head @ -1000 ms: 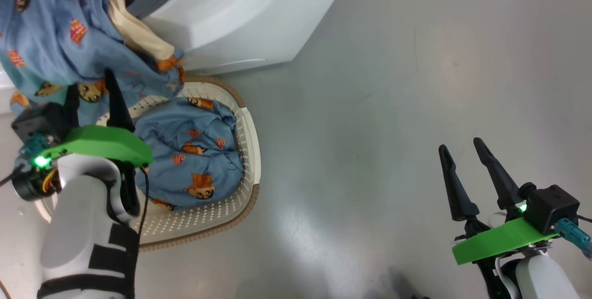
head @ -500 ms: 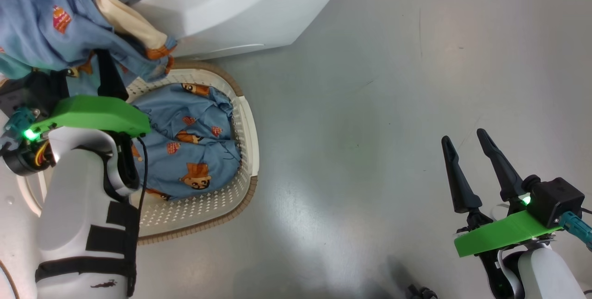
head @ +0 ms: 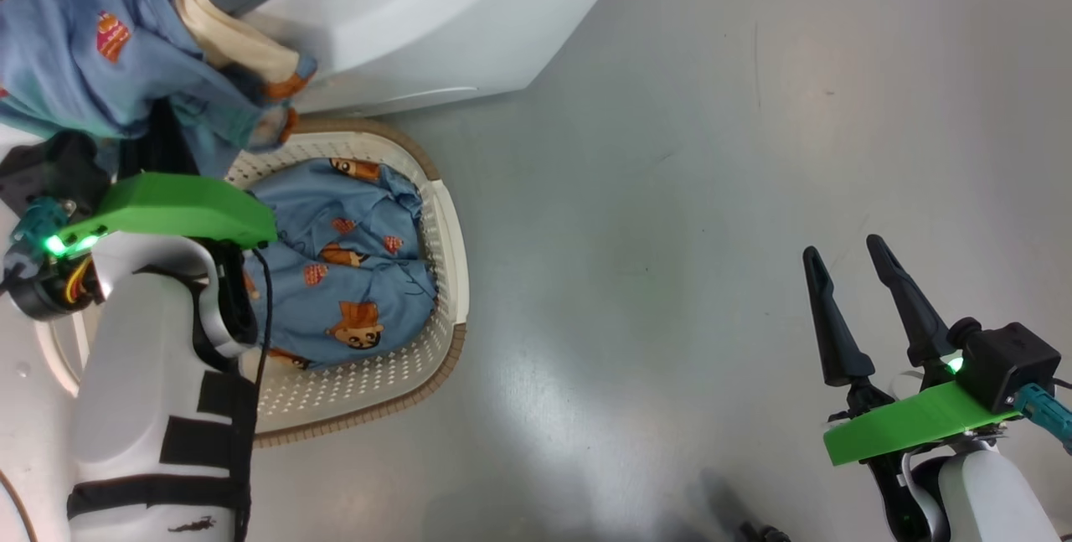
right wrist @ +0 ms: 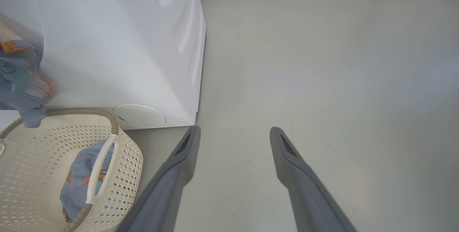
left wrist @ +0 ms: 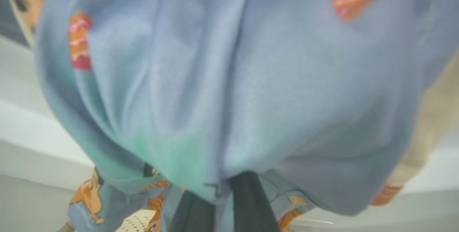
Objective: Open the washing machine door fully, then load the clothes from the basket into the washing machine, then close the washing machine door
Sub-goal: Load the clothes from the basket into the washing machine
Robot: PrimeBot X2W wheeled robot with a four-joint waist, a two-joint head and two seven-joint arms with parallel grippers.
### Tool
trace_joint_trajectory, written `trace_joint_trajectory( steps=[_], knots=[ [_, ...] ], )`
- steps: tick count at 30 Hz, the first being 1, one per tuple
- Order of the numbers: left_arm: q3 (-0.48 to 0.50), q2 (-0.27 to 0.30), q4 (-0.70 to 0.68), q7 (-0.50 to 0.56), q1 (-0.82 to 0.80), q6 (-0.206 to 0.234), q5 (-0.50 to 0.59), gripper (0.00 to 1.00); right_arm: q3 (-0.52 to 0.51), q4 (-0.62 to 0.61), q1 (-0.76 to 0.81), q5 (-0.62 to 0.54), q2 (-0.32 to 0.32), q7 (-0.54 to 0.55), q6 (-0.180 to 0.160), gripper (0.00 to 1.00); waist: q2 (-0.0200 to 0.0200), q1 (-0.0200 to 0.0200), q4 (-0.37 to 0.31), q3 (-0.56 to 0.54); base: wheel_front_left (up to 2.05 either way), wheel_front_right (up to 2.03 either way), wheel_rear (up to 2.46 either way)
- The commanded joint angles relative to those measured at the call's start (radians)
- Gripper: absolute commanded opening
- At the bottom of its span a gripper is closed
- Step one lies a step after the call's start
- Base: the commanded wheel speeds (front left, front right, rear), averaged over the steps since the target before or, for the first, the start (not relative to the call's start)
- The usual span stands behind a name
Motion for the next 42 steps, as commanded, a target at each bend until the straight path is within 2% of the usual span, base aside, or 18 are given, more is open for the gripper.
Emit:
trace_joint_trajectory(
  steps=[1,13,16,23,32,42],
  knots=[
    [0.028,0.037,-0.050,-0.016,0.003,-0.003,-0.001,0.00,0.022,-0.014,0.007,0.001,-0.005,-0.012,0.002,1.00,0.0000,0.0000,0.005,-0.010,0.00,0.00,0.00],
    [-0.018,0.037,-0.148,-0.016,0.153,-0.013,-0.041,0.00,0.024,0.000,0.027,0.006,0.006,-0.012,0.002,1.00,0.0000,0.0000,0.034,-0.068,0.00,0.00,0.00],
    [-0.016,0.037,-0.192,-0.016,0.147,-0.008,-0.025,0.00,0.030,0.003,0.029,0.007,0.010,-0.012,0.002,1.00,0.0000,0.0000,0.038,-0.075,0.00,0.00,0.00],
    [0.011,0.046,-0.195,-0.016,0.081,-0.020,0.030,0.00,0.048,0.010,0.027,0.015,0.023,-0.012,0.002,1.00,0.0000,0.0000,0.019,-0.090,0.00,0.00,0.00],
    [0.021,0.112,-0.080,-0.016,-0.112,-0.027,0.080,0.00,0.067,0.031,0.043,0.026,0.047,-0.012,0.002,1.00,0.0000,0.0000,-0.033,-0.108,0.00,0.00,0.00],
    [0.020,0.205,0.180,-0.014,-0.341,-0.022,0.111,0.00,0.076,0.041,0.075,0.027,0.055,-0.012,0.002,1.00,0.0000,0.0000,-0.077,-0.124,0.00,0.00,0.00]
  ],
)
